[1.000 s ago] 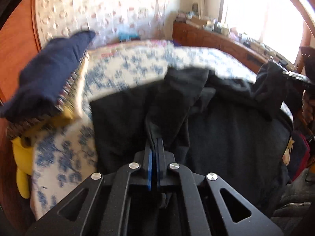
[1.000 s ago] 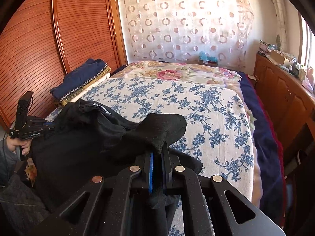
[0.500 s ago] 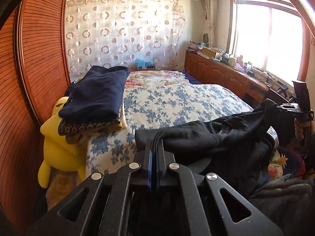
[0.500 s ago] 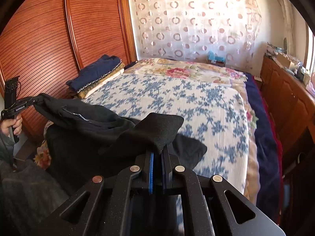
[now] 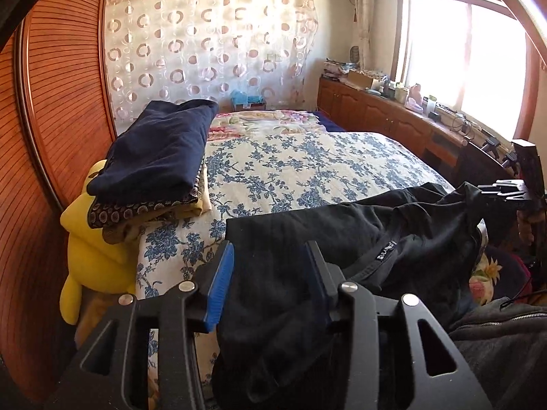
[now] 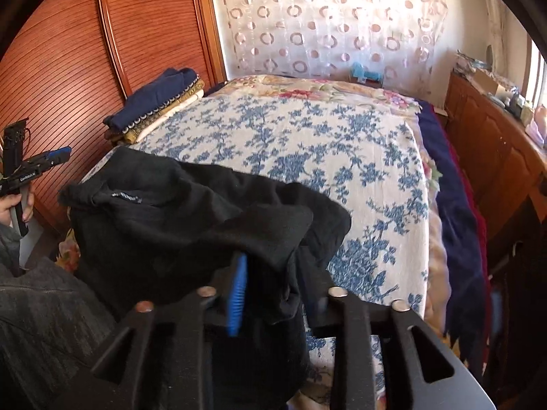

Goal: Fold small clothes
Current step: 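Lift the shirt with both tools, fold it over, and open both, then close both tools on the folded edge of the black shirt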

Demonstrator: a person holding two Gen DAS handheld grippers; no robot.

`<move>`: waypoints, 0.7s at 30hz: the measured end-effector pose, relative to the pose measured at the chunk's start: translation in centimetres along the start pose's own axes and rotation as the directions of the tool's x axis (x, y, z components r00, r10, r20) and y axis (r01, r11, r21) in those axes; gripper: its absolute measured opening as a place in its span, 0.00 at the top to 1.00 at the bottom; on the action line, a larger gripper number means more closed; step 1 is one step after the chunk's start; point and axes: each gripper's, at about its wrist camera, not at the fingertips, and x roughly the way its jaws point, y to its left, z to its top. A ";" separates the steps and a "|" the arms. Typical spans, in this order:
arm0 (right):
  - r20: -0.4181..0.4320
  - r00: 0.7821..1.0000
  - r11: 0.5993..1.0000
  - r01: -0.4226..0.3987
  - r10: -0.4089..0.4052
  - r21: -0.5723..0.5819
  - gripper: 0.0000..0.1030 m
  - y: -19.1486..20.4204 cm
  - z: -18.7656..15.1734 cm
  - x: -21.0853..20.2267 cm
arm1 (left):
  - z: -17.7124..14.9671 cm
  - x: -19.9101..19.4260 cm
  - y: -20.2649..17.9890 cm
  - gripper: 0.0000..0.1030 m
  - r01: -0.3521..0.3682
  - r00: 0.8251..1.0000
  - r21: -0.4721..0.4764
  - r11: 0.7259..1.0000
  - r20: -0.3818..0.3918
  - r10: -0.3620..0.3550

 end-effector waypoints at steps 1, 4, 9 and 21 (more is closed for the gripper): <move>0.012 1.000 1.000 0.006 -0.006 -0.008 0.63 0.0 0.0 -0.4 | 0.1 0.4 0.1 0.55 -0.011 1.000 -0.001 1.000 -0.014 0.011; 0.046 0.999 1.000 0.019 -0.018 -0.006 0.63 -0.5 0.4 -1.3 | 0.4 1.1 0.4 0.23 -0.016 1.000 -0.009 1.000 -0.014 0.016; 0.074 0.995 0.997 0.071 -0.071 0.006 0.57 -1.3 1.2 -0.8 | 0.9 2.8 0.9 0.23 -0.018 0.999 -0.024 1.000 -0.027 0.018; 0.023 0.997 0.995 0.075 -0.077 0.066 0.47 -3.1 3.3 6.0 | 2.8 7.1 1.9 0.23 -0.063 0.996 -0.026 0.998 -0.066 0.061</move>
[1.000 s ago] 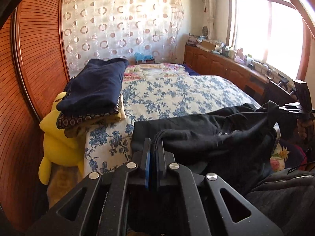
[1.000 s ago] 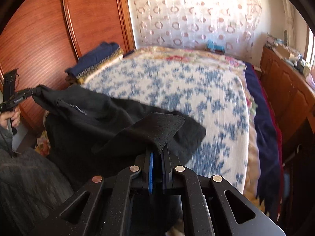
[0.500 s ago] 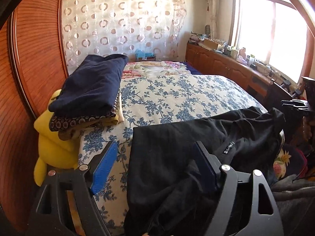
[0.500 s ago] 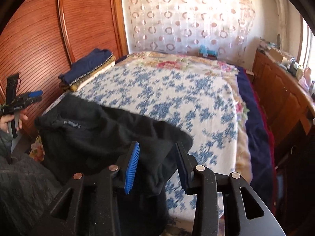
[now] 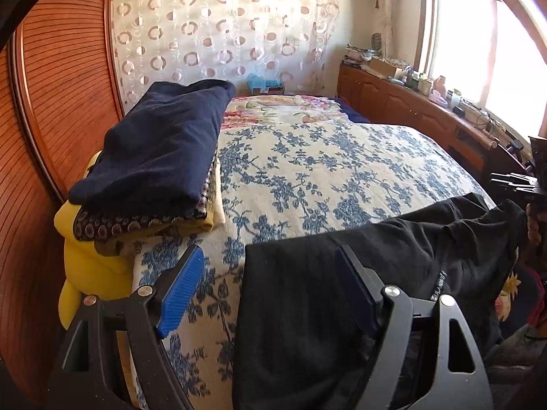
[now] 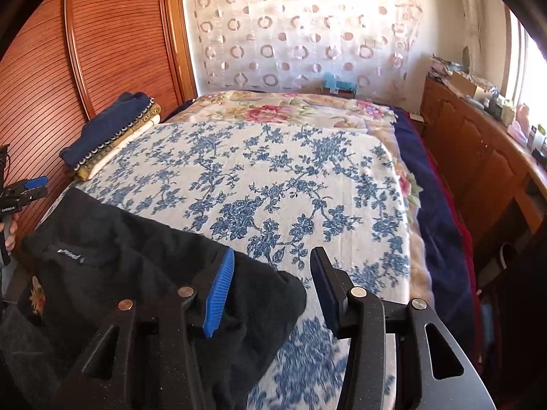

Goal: Fold small clothes
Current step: 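Close both tools on the folded edge of the black shirt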

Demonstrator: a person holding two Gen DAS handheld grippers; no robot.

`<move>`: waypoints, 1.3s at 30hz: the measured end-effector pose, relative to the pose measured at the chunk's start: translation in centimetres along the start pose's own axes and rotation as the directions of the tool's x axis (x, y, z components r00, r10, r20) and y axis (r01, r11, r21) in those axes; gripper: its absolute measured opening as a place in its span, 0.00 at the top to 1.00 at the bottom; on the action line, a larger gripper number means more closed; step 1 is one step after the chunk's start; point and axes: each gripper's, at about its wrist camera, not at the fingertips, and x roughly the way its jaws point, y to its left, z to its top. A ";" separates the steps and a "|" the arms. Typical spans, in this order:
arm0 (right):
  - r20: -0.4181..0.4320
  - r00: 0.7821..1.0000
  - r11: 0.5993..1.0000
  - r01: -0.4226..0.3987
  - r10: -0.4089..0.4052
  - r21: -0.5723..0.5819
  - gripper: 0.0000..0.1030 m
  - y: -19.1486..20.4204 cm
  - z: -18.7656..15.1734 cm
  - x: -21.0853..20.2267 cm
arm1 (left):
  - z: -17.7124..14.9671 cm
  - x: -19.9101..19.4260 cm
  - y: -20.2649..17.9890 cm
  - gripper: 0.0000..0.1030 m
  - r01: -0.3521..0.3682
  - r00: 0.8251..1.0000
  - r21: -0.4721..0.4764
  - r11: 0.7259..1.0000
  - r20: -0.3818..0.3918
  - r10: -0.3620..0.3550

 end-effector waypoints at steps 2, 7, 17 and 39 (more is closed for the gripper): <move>-0.015 1.000 1.000 -0.003 0.003 0.006 0.40 -0.2 0.0 0.9 | 0.4 0.5 0.0 0.23 -0.002 1.000 0.006 1.000 -0.007 0.002; -0.068 0.998 0.999 -0.004 0.006 0.035 0.38 -1.2 -0.3 3.3 | 1.1 2.2 1.0 0.23 -0.009 0.999 -0.003 1.000 -0.037 0.009; -0.110 0.993 0.998 -0.036 0.042 0.054 0.38 -1.5 -0.6 5.8 | 1.0 5.6 2.1 0.30 -0.001 0.991 -0.040 0.999 -0.132 -0.005; -0.031 0.986 0.986 -0.166 0.166 -0.006 0.92 1.4 -0.8 2.8 | -0.1 1.7 -0.4 0.92 0.168 0.984 -0.042 0.985 -0.055 -0.171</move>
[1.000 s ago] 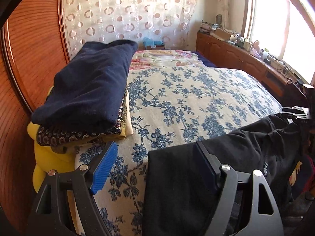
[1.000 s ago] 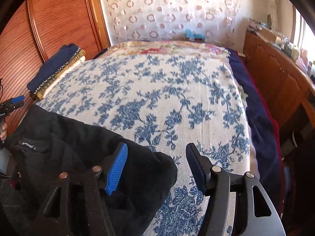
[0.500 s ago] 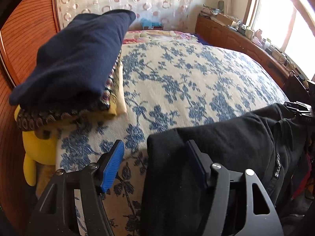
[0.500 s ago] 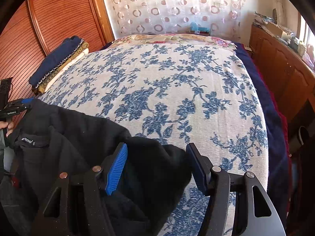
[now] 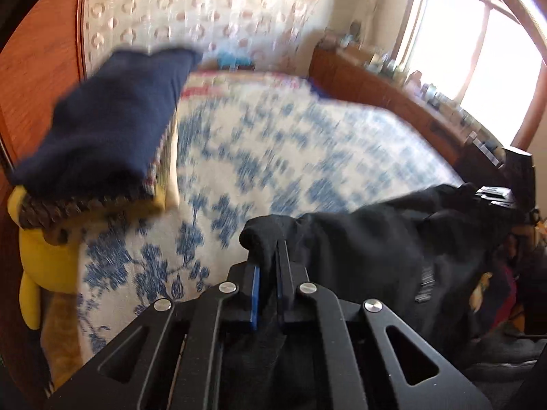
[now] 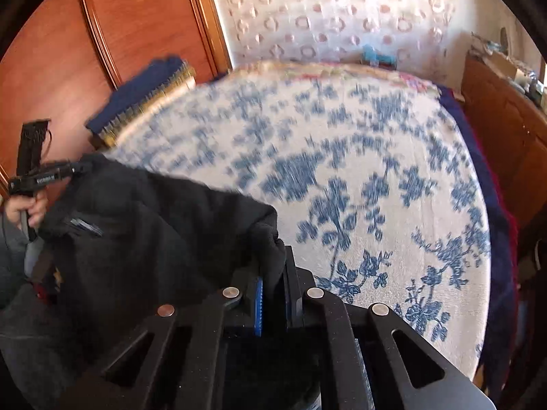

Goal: Fold small clothes
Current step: 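Close both tools on the folded edge of the black shirt, then lift the gripped edge high with both tools, fold it over, and release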

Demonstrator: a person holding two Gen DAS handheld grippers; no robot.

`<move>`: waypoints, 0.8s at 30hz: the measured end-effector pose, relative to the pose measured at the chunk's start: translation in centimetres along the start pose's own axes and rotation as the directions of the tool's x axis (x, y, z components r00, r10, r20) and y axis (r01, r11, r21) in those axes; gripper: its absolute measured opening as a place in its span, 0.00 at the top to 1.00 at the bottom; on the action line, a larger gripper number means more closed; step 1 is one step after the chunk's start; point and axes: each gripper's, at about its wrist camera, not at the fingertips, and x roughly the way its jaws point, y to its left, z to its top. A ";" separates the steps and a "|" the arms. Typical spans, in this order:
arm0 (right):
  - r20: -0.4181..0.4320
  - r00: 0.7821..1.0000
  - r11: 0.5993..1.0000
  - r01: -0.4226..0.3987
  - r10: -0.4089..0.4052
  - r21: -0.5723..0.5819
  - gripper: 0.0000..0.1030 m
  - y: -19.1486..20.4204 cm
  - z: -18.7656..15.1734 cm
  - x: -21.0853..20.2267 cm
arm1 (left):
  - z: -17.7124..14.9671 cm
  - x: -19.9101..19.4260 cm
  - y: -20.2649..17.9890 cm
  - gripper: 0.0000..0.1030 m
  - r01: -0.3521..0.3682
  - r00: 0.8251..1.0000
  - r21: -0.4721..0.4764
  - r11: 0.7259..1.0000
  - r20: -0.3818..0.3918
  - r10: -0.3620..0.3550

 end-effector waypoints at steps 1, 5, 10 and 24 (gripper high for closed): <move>0.036 0.999 1.000 0.006 -0.006 0.000 0.92 0.1 0.3 -1.3 | 0.3 -1.5 -0.4 0.92 0.005 0.999 0.001 1.000 0.040 -0.005; 0.166 0.986 0.999 0.035 -0.031 -0.019 0.93 1.4 1.7 -7.7 | 0.9 -7.6 -2.5 0.92 0.035 0.982 0.022 0.999 0.187 -0.038; 0.292 0.951 0.992 0.118 -0.098 -0.052 0.93 3.5 2.3 -14.7 | 1.7 -13.6 -4.6 0.93 0.053 0.942 0.049 0.997 0.328 -0.066; 0.579 0.799 0.952 0.281 -0.163 -0.119 0.93 8.5 5.4 -29.8 | 5.5 -25.5 -6.2 0.93 0.045 0.780 0.114 0.993 0.617 -0.106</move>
